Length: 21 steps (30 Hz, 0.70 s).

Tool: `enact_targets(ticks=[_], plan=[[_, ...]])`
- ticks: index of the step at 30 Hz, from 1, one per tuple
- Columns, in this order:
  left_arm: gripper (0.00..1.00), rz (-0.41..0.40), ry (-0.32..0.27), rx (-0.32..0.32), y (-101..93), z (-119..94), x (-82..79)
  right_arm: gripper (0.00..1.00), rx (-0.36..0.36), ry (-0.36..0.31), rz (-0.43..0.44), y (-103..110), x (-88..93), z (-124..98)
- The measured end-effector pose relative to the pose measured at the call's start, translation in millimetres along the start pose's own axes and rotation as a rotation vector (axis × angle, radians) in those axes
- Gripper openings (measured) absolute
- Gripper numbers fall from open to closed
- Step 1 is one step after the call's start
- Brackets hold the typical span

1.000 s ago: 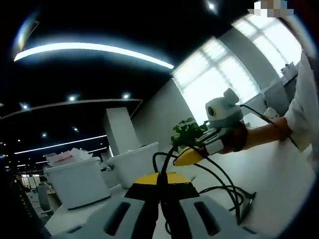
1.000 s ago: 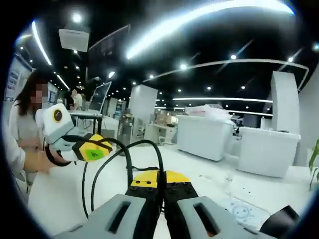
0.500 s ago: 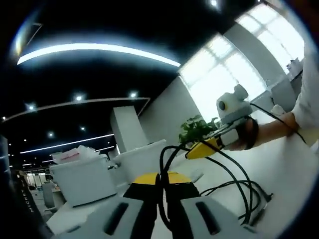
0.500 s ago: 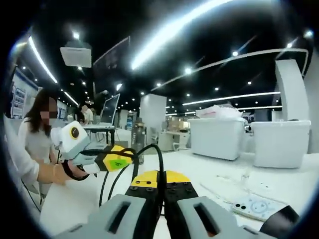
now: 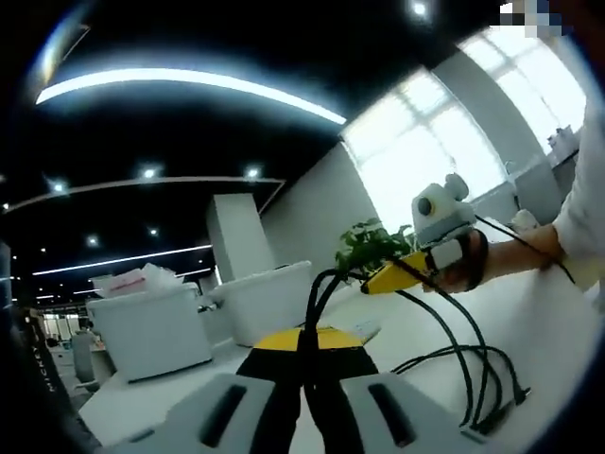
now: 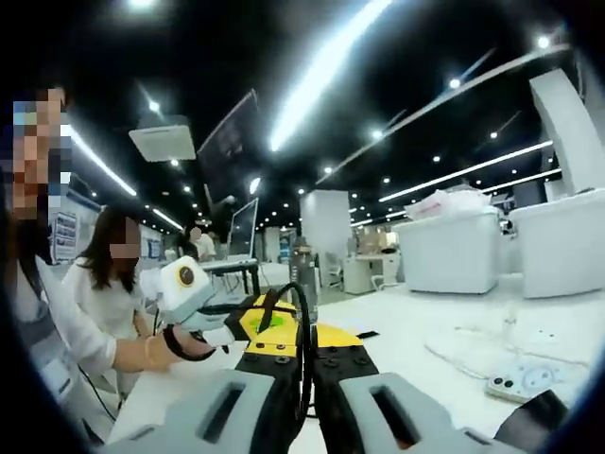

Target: Coil the Type-C to USB data cable on the desktop and secure it with Velcro straps.

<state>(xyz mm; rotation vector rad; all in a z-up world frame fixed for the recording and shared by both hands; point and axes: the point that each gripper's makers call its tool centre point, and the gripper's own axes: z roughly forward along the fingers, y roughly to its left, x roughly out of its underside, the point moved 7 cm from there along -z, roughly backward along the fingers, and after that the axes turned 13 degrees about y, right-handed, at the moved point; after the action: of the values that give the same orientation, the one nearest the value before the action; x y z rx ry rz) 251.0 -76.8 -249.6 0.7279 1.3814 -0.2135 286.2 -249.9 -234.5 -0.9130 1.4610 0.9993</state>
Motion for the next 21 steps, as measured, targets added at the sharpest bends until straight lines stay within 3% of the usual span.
enact_targets(ticks=[2, 4, 7, 12, 16, 21], plan=[[0.04, 0.032, 0.018, -0.024, 1.3, -3, 0.0, 0.08, 0.011, -0.059, 0.067, -8, -8.4, -9], [0.04, 0.043, 0.013, -0.036, 1.5, -6, -3.2, 0.10, 0.054, -0.064, 0.072, -21, -10.4, -18], [0.04, 0.071, -0.016, -0.058, 2.4, -12, -12.2, 0.19, 0.182, 0.103, -0.026, -46, 11.3, -23], [0.04, 0.114, -0.041, -0.073, 1.0, -17, -19.0, 0.23, 0.205, 0.334, -0.042, -63, 64.5, -6], [0.04, 0.123, -0.069, -0.060, -1.8, -21, -24.8, 0.23, 0.202, 0.449, -0.054, -66, 90.8, 6], [0.04, 0.133, -0.099, -0.047, -5.1, -24, -31.3, 0.15, 0.194, 0.487, -0.068, -62, 97.4, 14]])
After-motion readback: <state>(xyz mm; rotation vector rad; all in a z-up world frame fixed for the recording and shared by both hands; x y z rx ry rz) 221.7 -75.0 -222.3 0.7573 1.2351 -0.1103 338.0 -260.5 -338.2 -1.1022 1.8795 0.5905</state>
